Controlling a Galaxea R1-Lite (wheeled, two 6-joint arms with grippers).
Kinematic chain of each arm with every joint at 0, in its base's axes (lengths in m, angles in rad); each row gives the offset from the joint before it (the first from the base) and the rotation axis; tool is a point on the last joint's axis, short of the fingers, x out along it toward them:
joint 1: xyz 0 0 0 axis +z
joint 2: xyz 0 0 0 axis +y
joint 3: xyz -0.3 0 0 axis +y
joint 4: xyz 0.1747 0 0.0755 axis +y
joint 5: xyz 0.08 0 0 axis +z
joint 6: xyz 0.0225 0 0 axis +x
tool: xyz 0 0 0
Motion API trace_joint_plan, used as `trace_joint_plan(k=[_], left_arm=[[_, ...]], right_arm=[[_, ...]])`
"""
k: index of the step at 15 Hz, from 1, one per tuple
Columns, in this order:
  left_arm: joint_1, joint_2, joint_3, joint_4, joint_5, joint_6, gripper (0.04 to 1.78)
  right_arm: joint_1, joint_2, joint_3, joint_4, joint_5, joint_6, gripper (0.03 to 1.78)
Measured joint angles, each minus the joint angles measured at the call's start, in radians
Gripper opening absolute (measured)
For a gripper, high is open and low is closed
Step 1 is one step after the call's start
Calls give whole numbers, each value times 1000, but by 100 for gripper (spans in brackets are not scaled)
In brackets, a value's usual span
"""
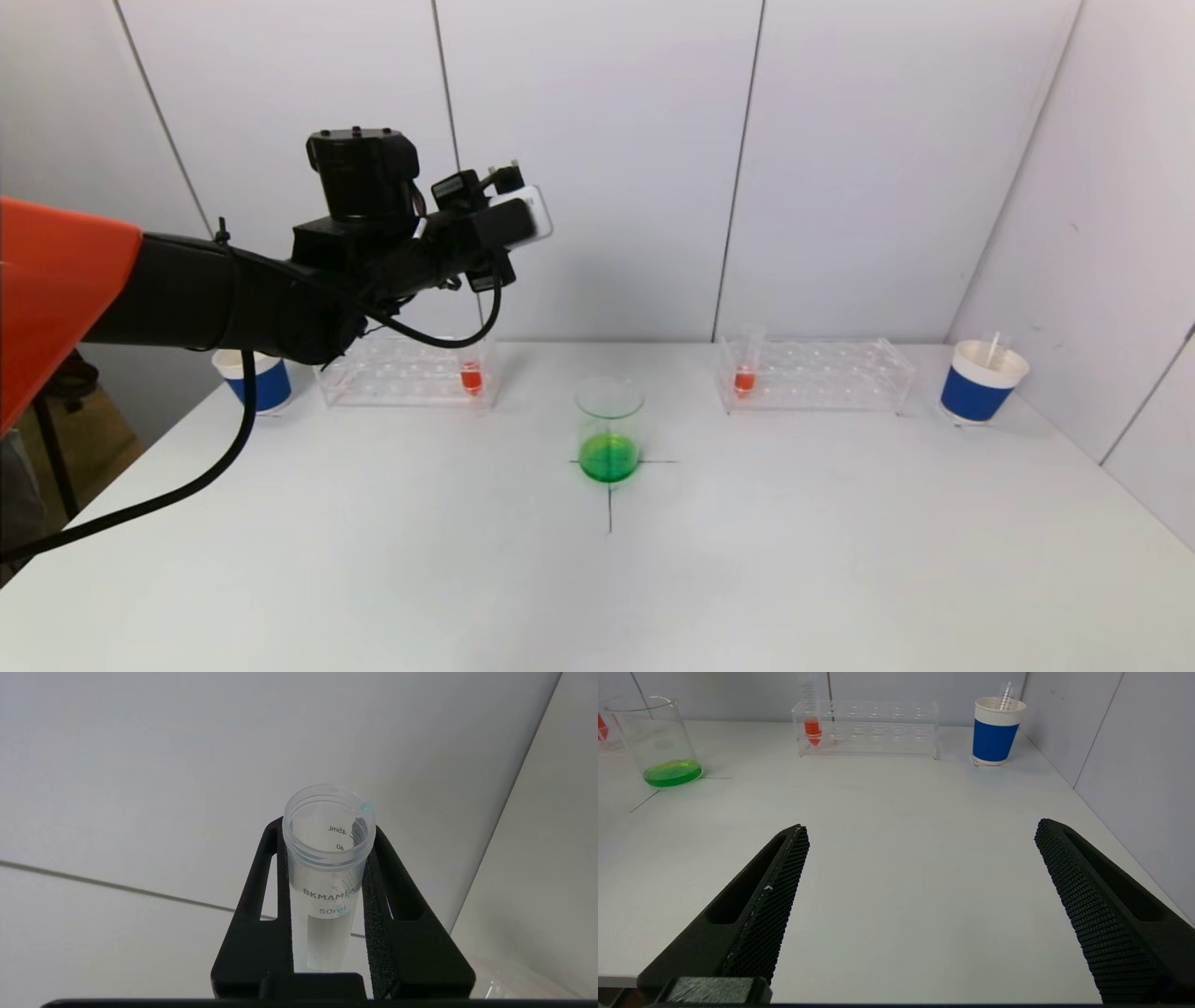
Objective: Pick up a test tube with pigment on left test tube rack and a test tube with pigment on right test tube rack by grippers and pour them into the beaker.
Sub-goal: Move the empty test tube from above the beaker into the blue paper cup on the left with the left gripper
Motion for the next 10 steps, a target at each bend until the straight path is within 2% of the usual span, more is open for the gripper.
trace_joint_plan(k=[6, 10], left_arm=[[0, -72, -19, 9, 187, -292, 44], [19, -109, -81, 38, 332, -443, 44]], right_arm=[[0, 0, 0, 0, 0, 0, 176], [0, 0, 0, 0, -1, 0, 176]])
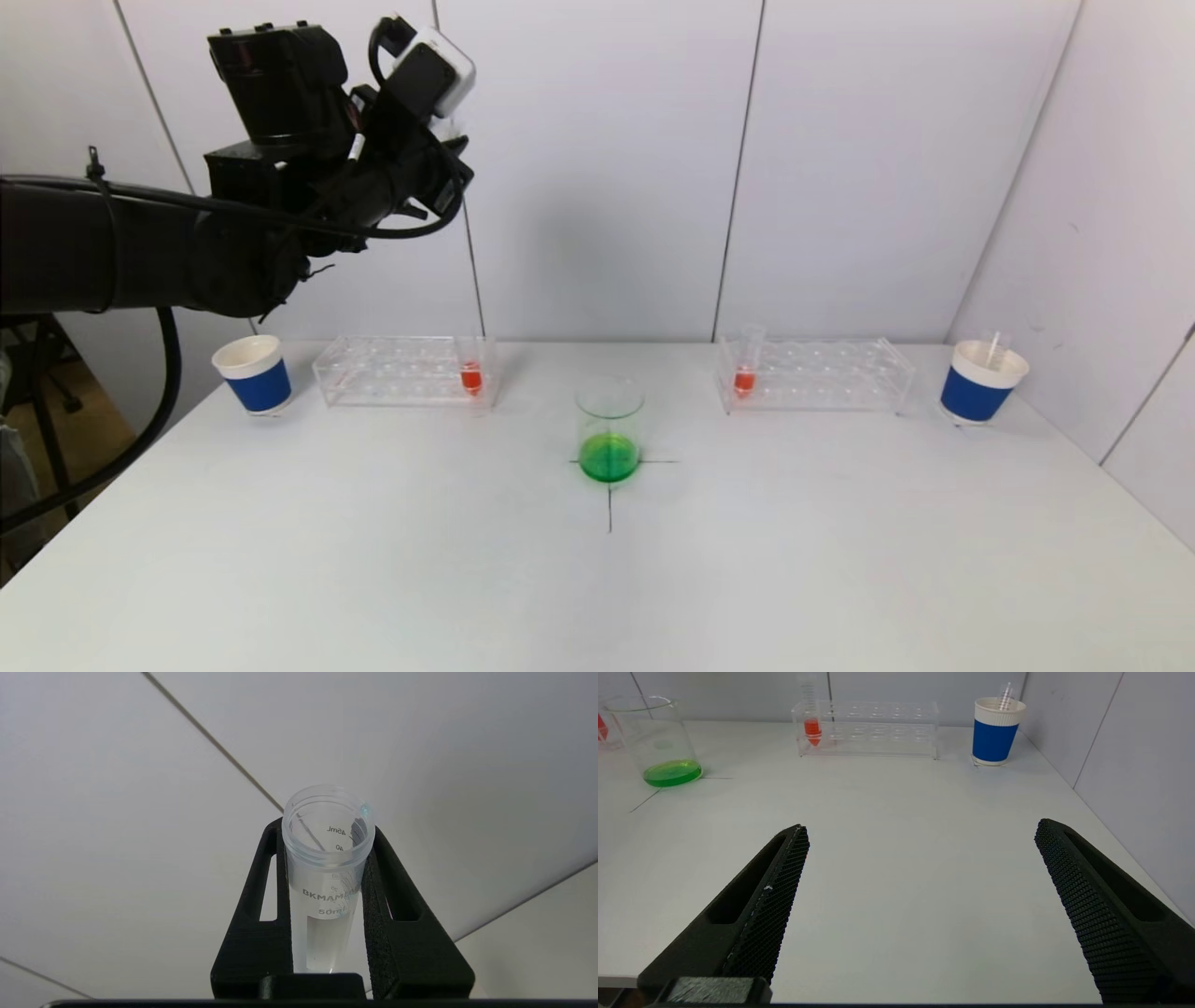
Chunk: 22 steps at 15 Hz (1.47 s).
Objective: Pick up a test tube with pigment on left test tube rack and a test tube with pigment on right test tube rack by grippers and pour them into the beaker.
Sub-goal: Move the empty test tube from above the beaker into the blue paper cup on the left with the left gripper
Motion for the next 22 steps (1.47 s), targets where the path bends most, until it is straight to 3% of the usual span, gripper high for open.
trace_joint_plan(k=[11, 15, 22], left_arm=[[227, -45, -46, 155, 134, -266, 44], [323, -47, -47, 229, 138, -350, 44], [504, -14, -22, 223, 107, -440, 44]], right_arm=[[0, 0, 0, 0, 0, 0, 176], [0, 0, 0, 0, 0, 0, 176], [0, 0, 0, 0, 0, 0, 176]])
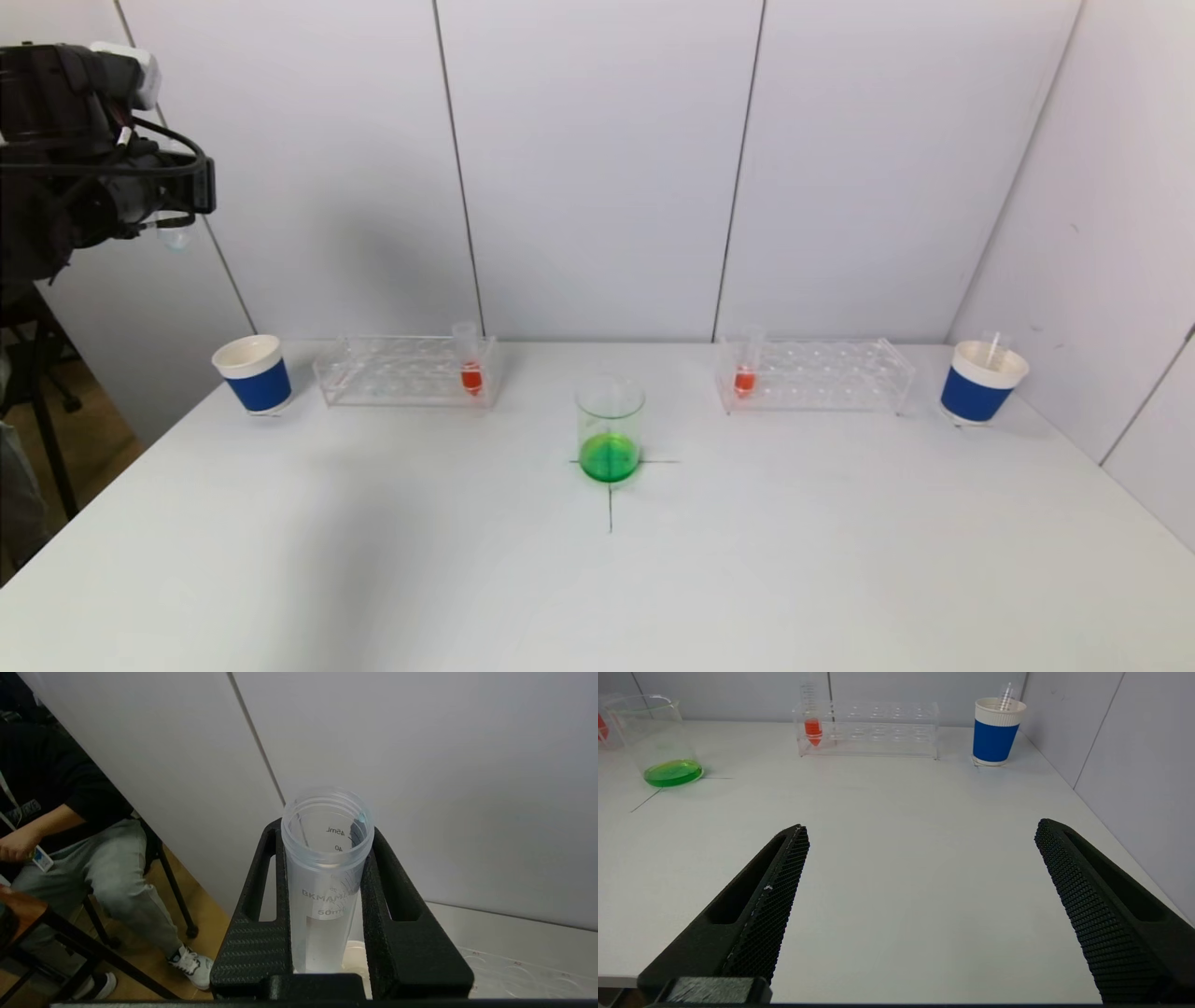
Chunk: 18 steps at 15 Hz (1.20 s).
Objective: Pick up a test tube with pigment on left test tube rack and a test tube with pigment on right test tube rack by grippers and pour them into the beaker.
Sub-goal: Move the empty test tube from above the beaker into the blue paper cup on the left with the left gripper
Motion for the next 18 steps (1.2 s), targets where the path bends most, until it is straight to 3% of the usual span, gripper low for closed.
trace_joint_plan(k=[3, 8, 18], left_arm=[[61, 27, 28, -13, -27, -14, 44], [108, 102, 68, -157, -31, -16, 44], [93, 266, 63, -284, -78, -119, 44]], right_arm=[[0, 0, 0, 0, 0, 0, 176], [0, 0, 0, 0, 0, 0, 176], [0, 0, 0, 0, 0, 0, 176]])
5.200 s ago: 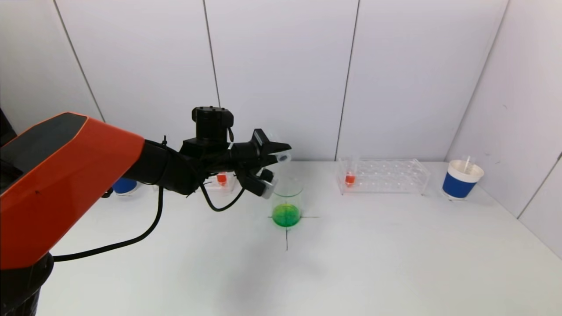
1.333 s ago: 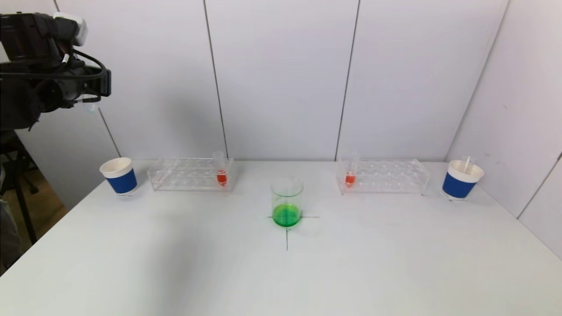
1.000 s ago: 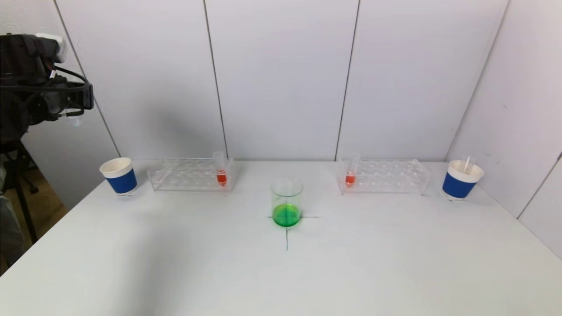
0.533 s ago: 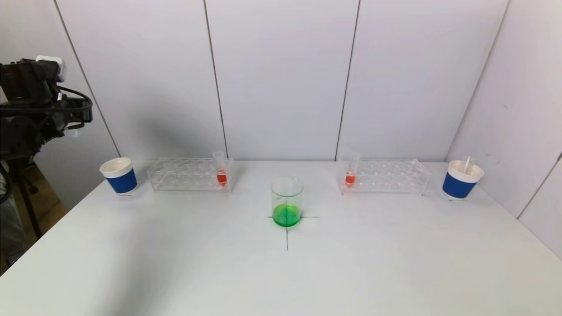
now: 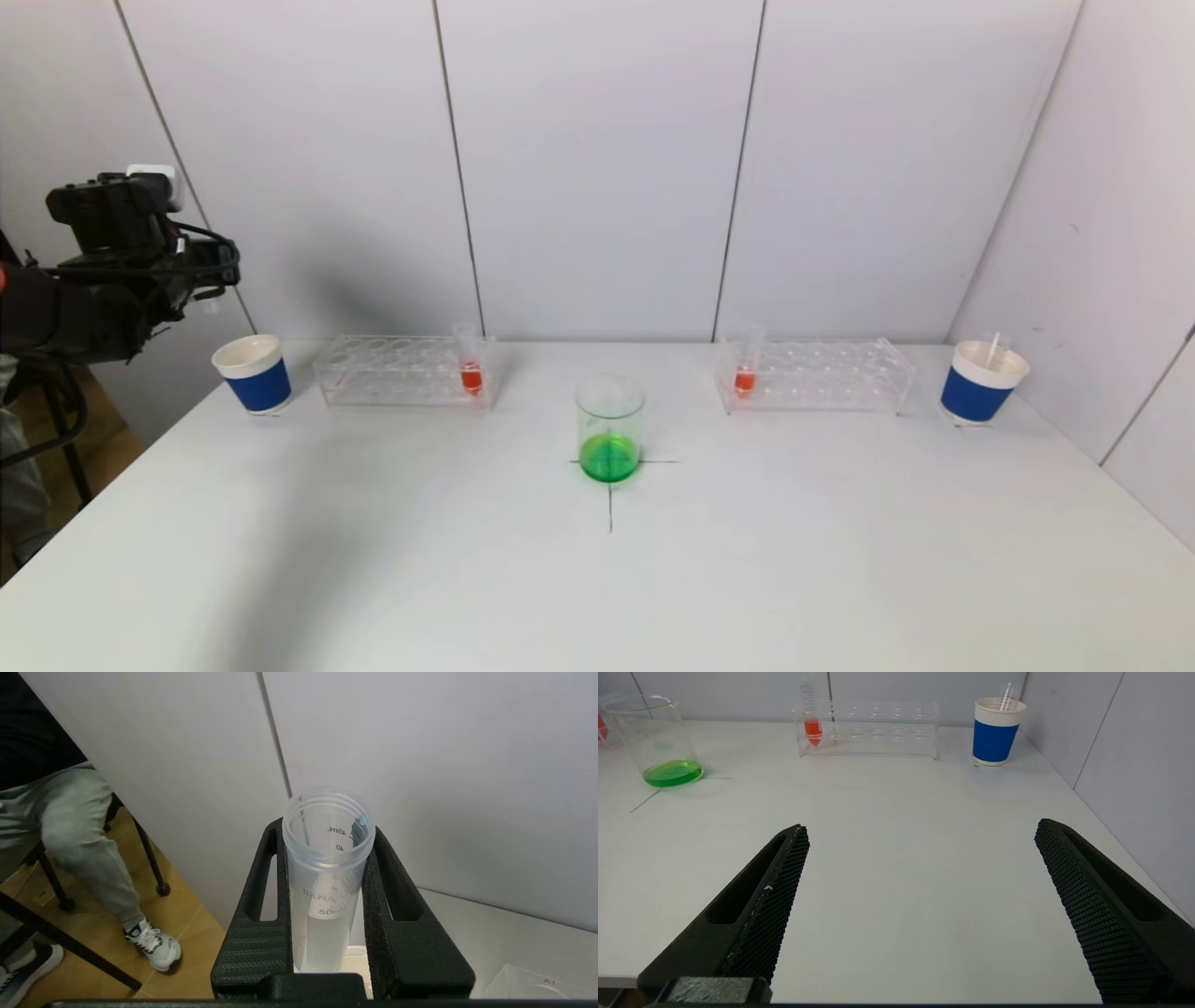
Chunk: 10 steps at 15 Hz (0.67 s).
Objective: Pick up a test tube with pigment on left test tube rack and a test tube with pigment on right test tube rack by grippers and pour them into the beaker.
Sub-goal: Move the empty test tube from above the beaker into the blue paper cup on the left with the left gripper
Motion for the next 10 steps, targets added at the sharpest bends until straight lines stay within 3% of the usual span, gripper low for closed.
trace_joint_plan(k=[10], left_arm=[[-19, 110, 32, -93, -7, -66, 44]], right_arm=[[0, 0, 0, 0, 0, 0, 176]])
